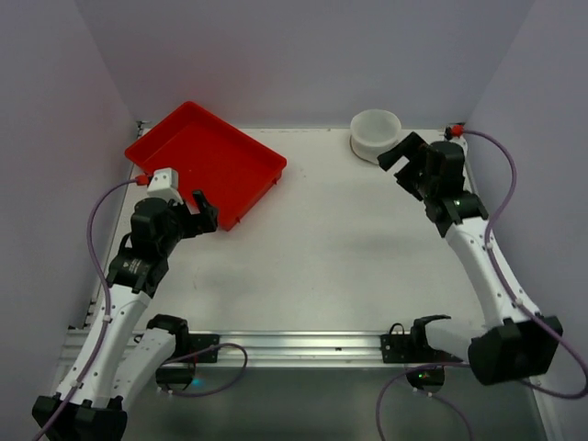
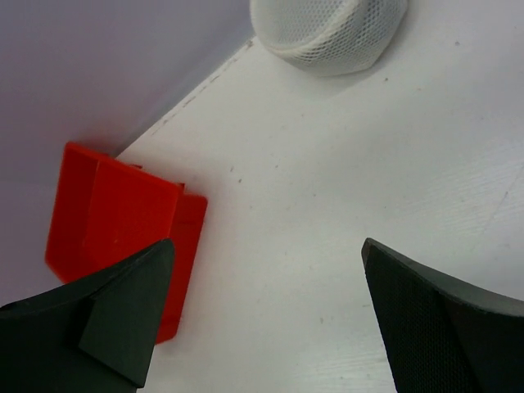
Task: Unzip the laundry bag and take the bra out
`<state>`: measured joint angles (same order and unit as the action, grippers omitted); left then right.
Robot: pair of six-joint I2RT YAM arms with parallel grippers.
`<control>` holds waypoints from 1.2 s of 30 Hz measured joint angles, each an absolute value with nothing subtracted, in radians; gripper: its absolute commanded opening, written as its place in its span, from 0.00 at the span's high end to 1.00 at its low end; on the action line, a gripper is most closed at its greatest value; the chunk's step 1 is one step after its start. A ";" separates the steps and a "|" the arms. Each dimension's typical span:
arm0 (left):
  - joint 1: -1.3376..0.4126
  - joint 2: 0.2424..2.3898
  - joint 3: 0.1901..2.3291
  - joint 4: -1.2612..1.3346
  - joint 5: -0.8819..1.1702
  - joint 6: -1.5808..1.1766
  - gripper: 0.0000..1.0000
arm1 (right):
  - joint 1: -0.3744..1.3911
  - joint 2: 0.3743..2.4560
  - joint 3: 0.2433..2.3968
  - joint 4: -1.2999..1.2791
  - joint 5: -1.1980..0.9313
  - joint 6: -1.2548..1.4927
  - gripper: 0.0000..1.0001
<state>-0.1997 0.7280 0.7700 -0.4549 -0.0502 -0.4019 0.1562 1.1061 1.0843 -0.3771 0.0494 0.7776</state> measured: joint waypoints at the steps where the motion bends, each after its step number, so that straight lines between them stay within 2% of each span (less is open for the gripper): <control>1: -0.200 0.731 0.756 -0.443 -0.050 -0.401 0.00 | 0.156 1.181 1.118 -0.361 0.073 0.788 0.01; 7: -0.200 0.684 0.702 -0.377 -0.078 -0.380 0.00 | 0.151 1.589 1.391 -0.312 0.220 0.837 0.01; 12: -0.200 0.591 0.669 -0.343 -0.113 -0.363 0.00 | 0.130 1.908 1.639 -0.315 0.247 0.854 0.01; 19: -0.199 0.569 0.662 -0.307 -0.135 -0.350 0.00 | 0.092 2.196 1.826 -0.340 0.219 0.899 0.03; 21: -0.199 0.577 0.660 -0.307 -0.135 -0.348 0.00 | 0.080 2.260 1.871 -0.345 0.202 0.911 0.12; 22: -0.199 0.580 0.658 -0.307 -0.134 -0.347 0.00 | 0.074 2.281 1.887 -0.346 0.190 0.916 0.26; 25: -0.199 0.590 0.656 -0.307 -0.134 -0.347 0.00 | 0.058 2.328 1.916 -0.342 0.146 0.923 0.53; 26: -0.199 0.592 0.656 -0.306 -0.134 -0.347 0.00 | 0.054 2.329 1.910 -0.335 0.130 0.918 0.70; 28: -0.199 0.592 0.656 -0.306 -0.133 -0.347 0.00 | 0.049 2.319 1.881 -0.296 0.103 0.900 0.84; 29: -0.199 0.591 0.656 -0.305 -0.133 -0.347 0.00 | 0.046 2.300 1.845 -0.267 0.091 0.886 0.95; 30: -0.199 0.589 0.656 -0.305 -0.133 -0.347 0.00 | 0.045 2.275 1.804 -0.249 0.081 0.873 1.00; 36: -0.199 0.567 0.656 -0.304 -0.133 -0.347 0.00 | 0.064 1.980 1.504 -0.211 0.064 0.748 1.00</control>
